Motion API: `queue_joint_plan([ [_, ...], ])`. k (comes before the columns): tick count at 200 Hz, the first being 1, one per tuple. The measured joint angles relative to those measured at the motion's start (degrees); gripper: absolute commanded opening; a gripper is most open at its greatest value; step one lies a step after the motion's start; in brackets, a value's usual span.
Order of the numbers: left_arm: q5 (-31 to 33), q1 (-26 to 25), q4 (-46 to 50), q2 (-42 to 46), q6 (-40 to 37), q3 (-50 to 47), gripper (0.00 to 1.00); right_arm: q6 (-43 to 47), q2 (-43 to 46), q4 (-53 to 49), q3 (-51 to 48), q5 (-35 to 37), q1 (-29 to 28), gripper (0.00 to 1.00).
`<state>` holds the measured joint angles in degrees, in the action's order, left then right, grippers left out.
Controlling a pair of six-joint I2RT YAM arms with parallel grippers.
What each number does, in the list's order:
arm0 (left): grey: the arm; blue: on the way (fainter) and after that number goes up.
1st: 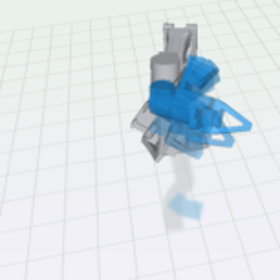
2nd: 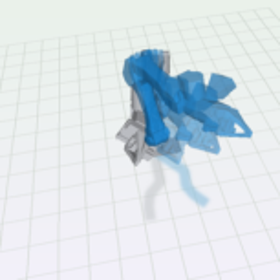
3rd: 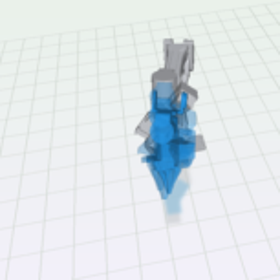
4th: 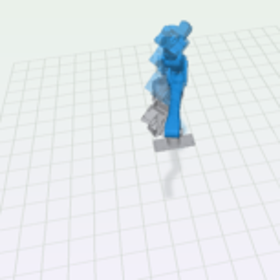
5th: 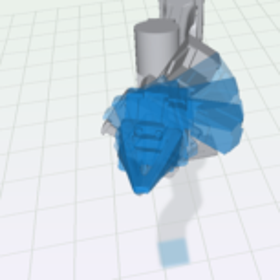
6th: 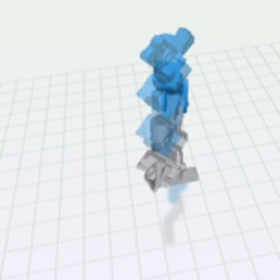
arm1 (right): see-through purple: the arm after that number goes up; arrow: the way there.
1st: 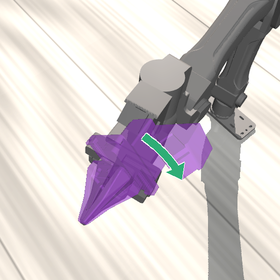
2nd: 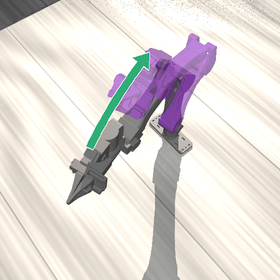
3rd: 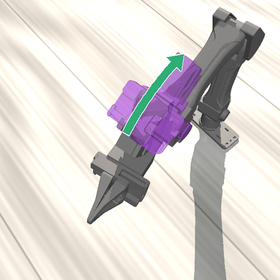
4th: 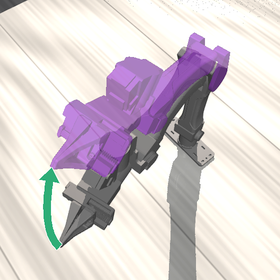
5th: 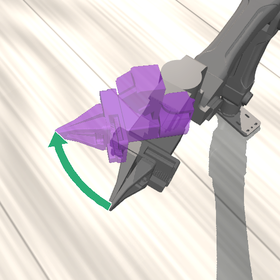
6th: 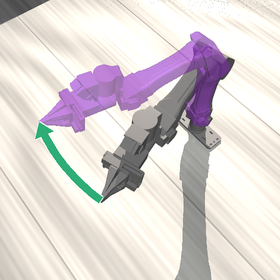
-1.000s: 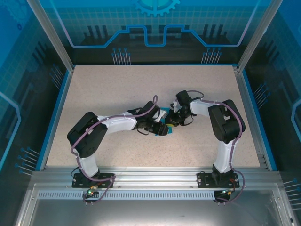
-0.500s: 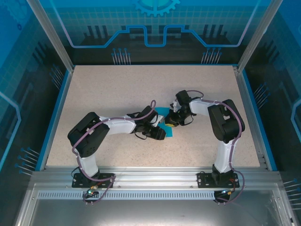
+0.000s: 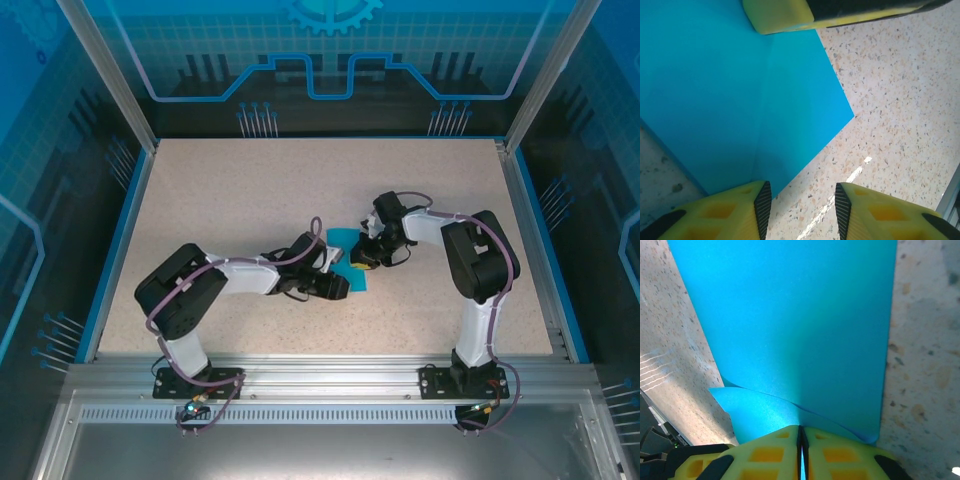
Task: Fold a paper plane with a square sheet of paper (fold left side to right side)
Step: Fold the triangle a second time at the center of the table.
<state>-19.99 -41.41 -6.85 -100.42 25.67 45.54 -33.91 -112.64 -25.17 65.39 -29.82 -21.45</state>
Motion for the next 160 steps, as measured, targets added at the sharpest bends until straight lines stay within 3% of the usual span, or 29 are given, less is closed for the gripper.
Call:
queue_joint_plan([
  [35, -1.55, 0.00, -1.68, 3.08, 1.68, -4.24, 0.43, 0.35, -0.26, -0.66, 0.48, -0.17, 0.00, 0.12],
  [75, -2.23, 0.28, 3.34, 6.67, 1.92, -4.50, 0.45, 0.57, -0.33, -1.01, 0.72, -0.15, 0.00, 0.13],
  [117, -3.52, 3.02, 5.79, 7.54, 1.86, 2.23, 0.45, 0.79, -0.37, -1.03, 0.72, -0.17, 0.00, 0.13],
  [160, -3.93, 3.32, 5.29, 1.55, 1.42, 8.09, 0.45, 0.96, -0.37, -1.03, 0.72, -0.17, 0.00, 0.13],
])
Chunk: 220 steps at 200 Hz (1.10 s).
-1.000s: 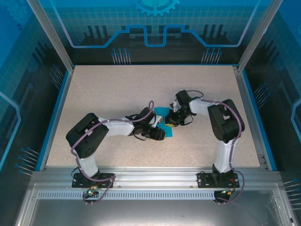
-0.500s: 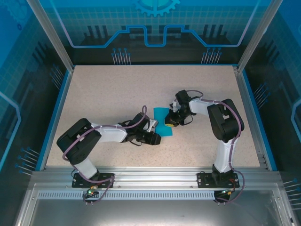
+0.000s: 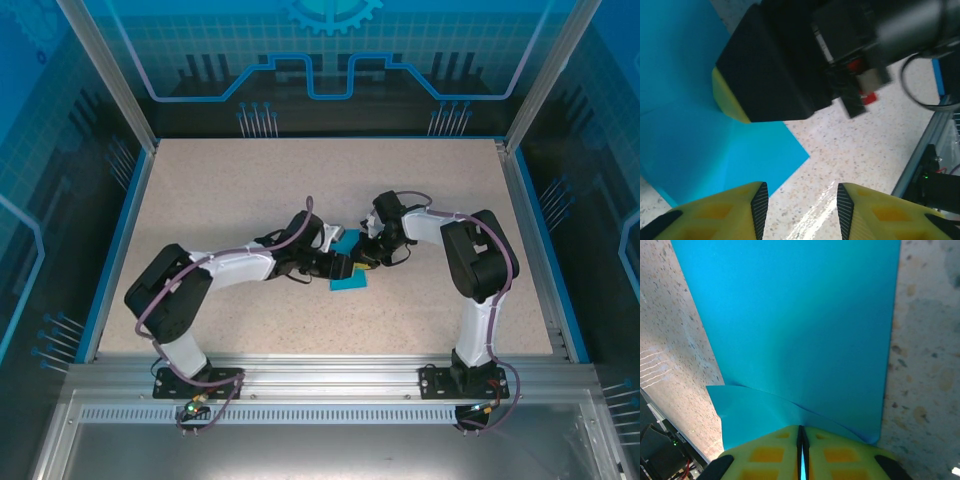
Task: Fold a paper plane with a square sheet of paper (fold left side to right side)
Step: Fold the triangle a second time at the center of the table.
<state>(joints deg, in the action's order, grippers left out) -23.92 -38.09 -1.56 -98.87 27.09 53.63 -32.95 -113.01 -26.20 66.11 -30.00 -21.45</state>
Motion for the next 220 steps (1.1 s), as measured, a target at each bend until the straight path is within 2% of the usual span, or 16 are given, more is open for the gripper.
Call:
queue_joint_plan([
  [54, 0.07, 0.00, 1.14, -5.31, 0.02, -0.57, 0.44, 0.24, 0.00, 0.07, 0.00, -0.24, 0.00, 0.13],
  [102, 0.11, 0.04, -1.16, -5.22, 0.04, -3.04, 0.36, 2.27, 0.94, 1.14, -0.63, -1.57, 0.11, 0.04],
  [147, 1.44, -0.07, -1.60, -5.18, 0.02, -3.43, 0.31, 4.33, 4.26, 1.18, -0.87, -2.64, -0.02, 0.03],
  [220, 6.14, -1.55, 0.50, -4.90, -0.11, -2.80, 0.25, 4.28, 1.62, 1.16, -0.90, -3.93, -4.57, 0.04],
])
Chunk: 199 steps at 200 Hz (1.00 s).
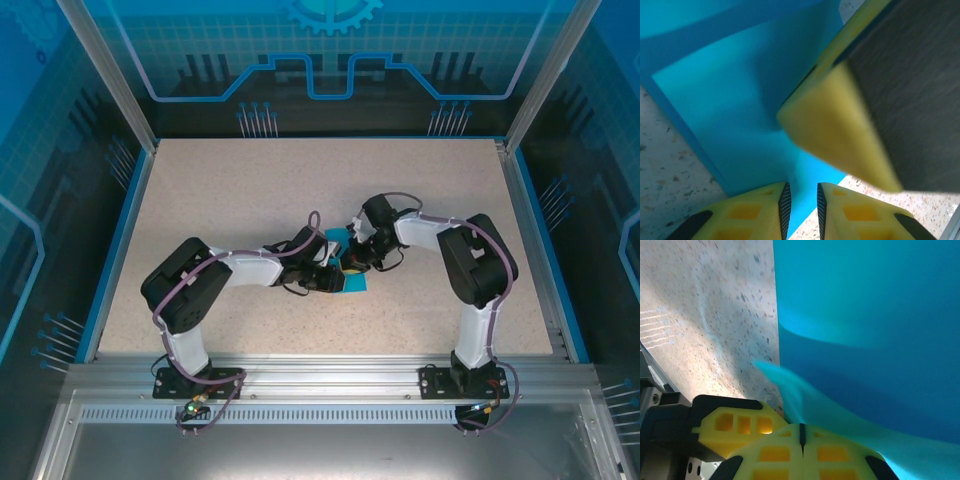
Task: Fold a paper plane with a square sheet of paper (fold left side to right side)
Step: Fold the triangle a second time at the center of the table.
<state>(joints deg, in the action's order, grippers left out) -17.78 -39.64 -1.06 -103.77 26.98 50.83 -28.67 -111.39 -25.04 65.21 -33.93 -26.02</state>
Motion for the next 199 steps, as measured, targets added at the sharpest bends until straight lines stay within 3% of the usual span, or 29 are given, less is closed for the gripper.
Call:
queue_joint_plan([
  [115, 3.65, -1.16, 2.80, -0.02, -0.07, 1.27, 0.22, 5.38, -3.39, -6.95, 4.46, 3.28, -0.04, 0.05],
  [199, 3.67, -1.16, 2.67, -0.02, -0.04, 1.16, 0.21, 9.49, -5.79, -11.47, 9.14, 4.98, 6.01, 0.06],
])
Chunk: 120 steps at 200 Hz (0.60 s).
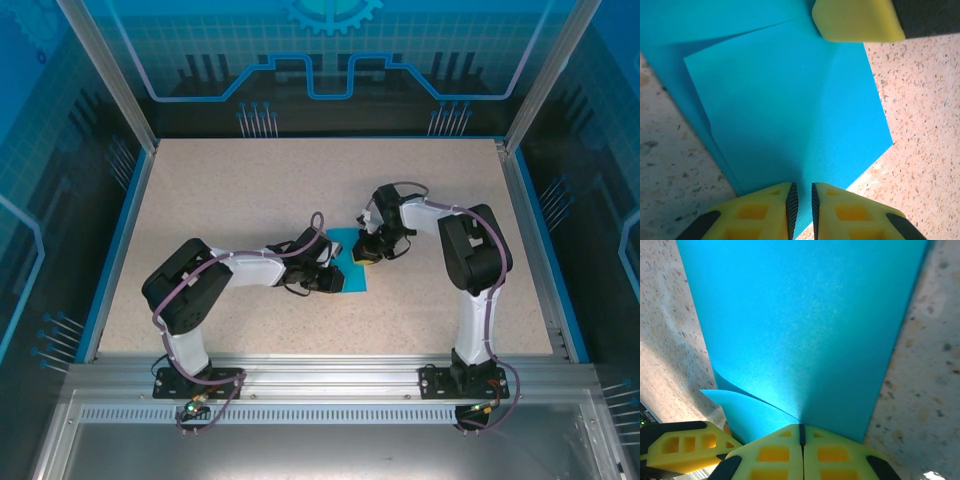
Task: Fold a paper plane with a square sheet of paper (fold left side to right side)
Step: Fold the triangle a second time at the center of the table.
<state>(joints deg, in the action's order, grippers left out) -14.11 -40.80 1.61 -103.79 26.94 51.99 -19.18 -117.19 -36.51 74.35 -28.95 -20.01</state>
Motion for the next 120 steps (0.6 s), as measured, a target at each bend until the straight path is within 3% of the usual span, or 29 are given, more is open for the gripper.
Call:
queue_joint_plan([
  [63, -0.09, -0.22, 0.72, 0.46, 0.00, 0.39, 0.25, 1.05, -0.26, -0.57, 0.37, -0.20, 0.09, 0.06],
  [120, -1.90, -0.22, 8.48, 0.44, -1.44, 9.70, 0.25, 1.05, -0.26, -0.52, 0.37, -0.20, 0.20, 0.06],
])
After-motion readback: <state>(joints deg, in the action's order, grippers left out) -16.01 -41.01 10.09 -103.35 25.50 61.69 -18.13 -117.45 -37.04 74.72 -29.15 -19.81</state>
